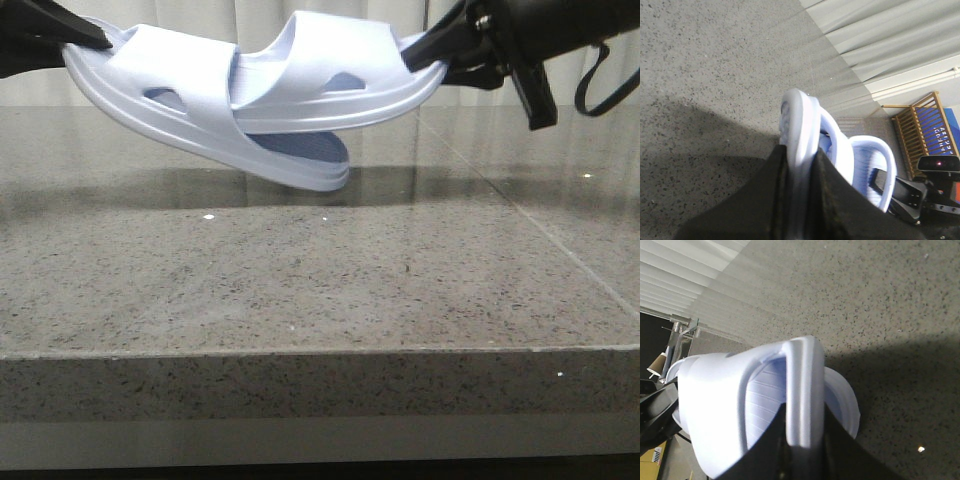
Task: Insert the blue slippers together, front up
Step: 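Bring the right gripper's slipper toward the left, nesting it onto the first, then open the right gripper and withdraw it from the nested slippers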
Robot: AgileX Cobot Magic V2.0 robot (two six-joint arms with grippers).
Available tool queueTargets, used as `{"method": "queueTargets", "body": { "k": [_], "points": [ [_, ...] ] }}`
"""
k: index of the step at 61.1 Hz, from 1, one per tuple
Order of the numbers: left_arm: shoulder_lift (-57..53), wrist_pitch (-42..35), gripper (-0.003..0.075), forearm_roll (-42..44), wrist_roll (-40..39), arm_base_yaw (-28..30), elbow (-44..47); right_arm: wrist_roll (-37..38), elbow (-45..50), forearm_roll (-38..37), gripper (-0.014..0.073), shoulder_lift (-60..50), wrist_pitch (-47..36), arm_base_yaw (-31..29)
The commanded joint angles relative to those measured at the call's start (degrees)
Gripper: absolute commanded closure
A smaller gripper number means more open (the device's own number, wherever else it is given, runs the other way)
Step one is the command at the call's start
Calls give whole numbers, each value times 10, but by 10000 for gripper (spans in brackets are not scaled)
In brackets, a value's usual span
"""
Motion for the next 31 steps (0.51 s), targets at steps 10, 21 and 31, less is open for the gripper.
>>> {"method": "queueTargets", "body": {
  "k": [10,21,31],
  "points": [
    [-19,93,741,-37,-4,-9,-17,-16,-15,46,659,-14,91,14],
    [-19,93,741,-37,-4,-9,-17,-16,-15,13,515,-28,79,2],
    [-19,94,741,-37,-4,-9,-17,-11,-15,-31,258,-59,75,-39]
  ]
}}
